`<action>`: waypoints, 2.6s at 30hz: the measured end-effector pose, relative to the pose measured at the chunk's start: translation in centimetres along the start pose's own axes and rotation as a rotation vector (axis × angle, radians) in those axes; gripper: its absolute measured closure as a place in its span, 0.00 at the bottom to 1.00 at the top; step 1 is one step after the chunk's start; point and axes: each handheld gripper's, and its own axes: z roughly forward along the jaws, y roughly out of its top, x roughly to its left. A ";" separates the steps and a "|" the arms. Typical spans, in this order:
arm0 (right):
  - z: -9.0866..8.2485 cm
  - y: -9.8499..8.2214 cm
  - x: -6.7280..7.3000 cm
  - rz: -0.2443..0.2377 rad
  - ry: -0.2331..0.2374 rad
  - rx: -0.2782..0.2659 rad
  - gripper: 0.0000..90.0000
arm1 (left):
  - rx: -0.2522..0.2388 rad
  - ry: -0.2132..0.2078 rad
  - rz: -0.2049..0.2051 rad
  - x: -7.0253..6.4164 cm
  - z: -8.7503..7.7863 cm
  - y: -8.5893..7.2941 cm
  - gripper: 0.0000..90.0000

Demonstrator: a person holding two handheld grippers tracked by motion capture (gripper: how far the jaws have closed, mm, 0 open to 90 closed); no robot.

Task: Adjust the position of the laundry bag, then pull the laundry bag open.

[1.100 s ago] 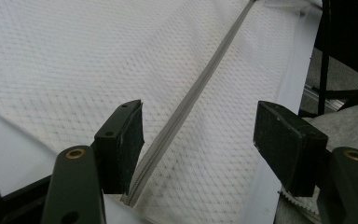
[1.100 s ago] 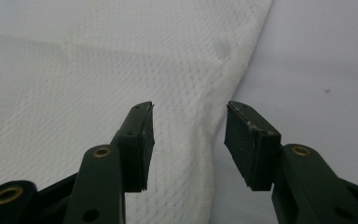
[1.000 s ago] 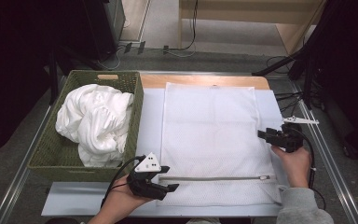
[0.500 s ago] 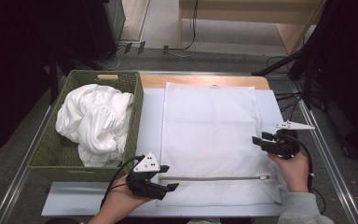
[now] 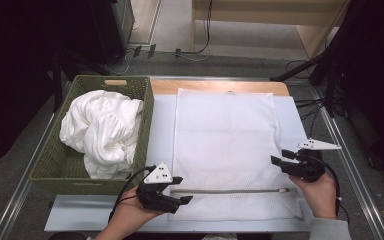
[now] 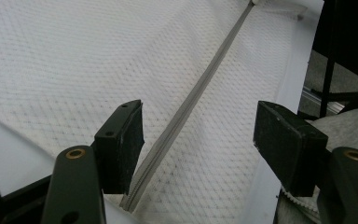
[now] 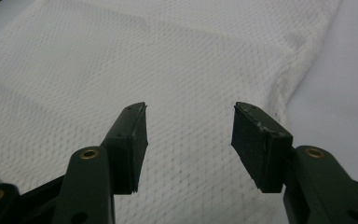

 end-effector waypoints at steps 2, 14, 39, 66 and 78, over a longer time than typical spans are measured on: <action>-0.3 -0.3 0.2 -0.006 -0.001 -0.001 0.50 | 0.000 -0.002 0.002 0.0 0.1 0.1 0.37; -1.9 -1.7 0.8 -0.017 -0.013 0.004 0.48 | 0.003 -0.008 0.012 0.0 0.3 0.4 0.37; -4.6 -5.3 0.8 0.001 -0.030 0.037 0.54 | 0.013 -0.048 0.045 0.0 1.4 1.3 0.38; -4.0 -7.7 -1.2 0.060 -0.053 0.141 0.65 | 0.016 -0.063 0.055 -0.2 1.9 1.5 0.38; -3.4 -7.6 -0.4 0.019 -0.069 0.172 0.73 | 0.024 -0.068 0.039 -0.2 1.9 1.6 0.38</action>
